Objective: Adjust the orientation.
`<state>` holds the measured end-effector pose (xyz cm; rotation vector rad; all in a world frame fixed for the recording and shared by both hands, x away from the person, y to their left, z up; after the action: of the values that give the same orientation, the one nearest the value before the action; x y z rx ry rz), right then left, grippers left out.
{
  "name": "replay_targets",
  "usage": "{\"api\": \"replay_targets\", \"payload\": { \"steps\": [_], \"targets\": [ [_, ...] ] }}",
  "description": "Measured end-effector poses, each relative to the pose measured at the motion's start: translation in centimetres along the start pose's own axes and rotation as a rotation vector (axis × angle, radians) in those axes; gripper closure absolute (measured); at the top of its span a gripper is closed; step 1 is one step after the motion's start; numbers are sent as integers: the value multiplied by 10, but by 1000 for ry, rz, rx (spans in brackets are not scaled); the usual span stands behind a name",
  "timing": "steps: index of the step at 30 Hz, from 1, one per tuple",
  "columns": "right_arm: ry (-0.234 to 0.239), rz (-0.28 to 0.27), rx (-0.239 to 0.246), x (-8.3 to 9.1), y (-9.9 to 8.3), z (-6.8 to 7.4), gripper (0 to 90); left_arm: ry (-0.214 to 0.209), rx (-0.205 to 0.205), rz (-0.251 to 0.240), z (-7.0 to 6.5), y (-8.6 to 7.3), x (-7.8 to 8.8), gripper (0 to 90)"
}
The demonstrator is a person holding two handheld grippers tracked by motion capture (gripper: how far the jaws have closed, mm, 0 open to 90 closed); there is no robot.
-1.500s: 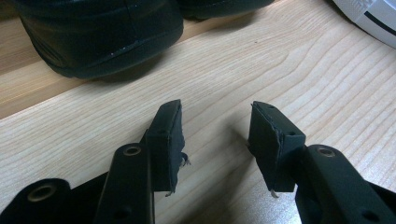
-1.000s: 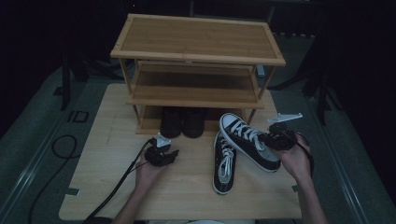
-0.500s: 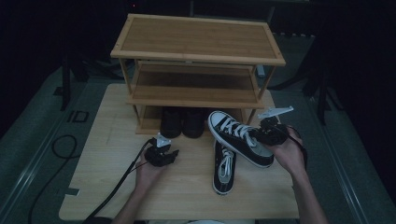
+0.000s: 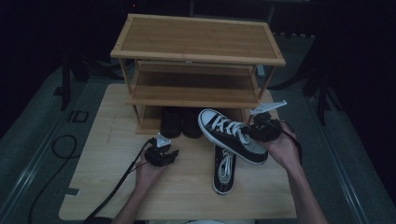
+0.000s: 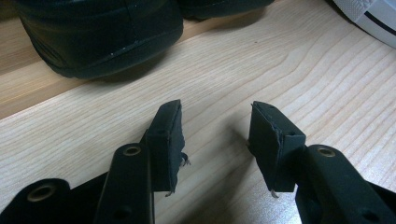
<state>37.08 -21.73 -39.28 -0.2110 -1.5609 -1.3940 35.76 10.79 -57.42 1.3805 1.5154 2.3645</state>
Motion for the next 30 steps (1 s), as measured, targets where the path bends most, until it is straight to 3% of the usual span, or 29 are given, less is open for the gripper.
{"api": "replay_targets", "payload": {
  "steps": [11, 17, 24, 30],
  "targets": [
    [29, -8, 29, 10, 16, 15, 883, 1, 0, 2, 0, 0, 0, 548],
    [49, -39, 32, 19, 29, 19, 883, -1, 2, -1, 0, 0, 0, 548],
    [35, -83, 4, 24, 53, 20, 883, -1, 1, -1, 0, 0, 0, 548],
    [-17, -87, -38, 12, 76, 18, 883, -4, 3, 0, 1, 0, 0, 548]
  ]
}}
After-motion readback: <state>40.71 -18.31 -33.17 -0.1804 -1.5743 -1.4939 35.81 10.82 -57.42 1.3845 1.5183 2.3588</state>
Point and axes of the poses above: each handheld gripper's, and its own axes: x roughly backward along the jaws, y roughly out of its top, z roughly to its left, the point moved 2 cm from there along -x, roughly forward along the jaws, and after that the axes turned 15 degrees about -x, right-handed, at the moved point
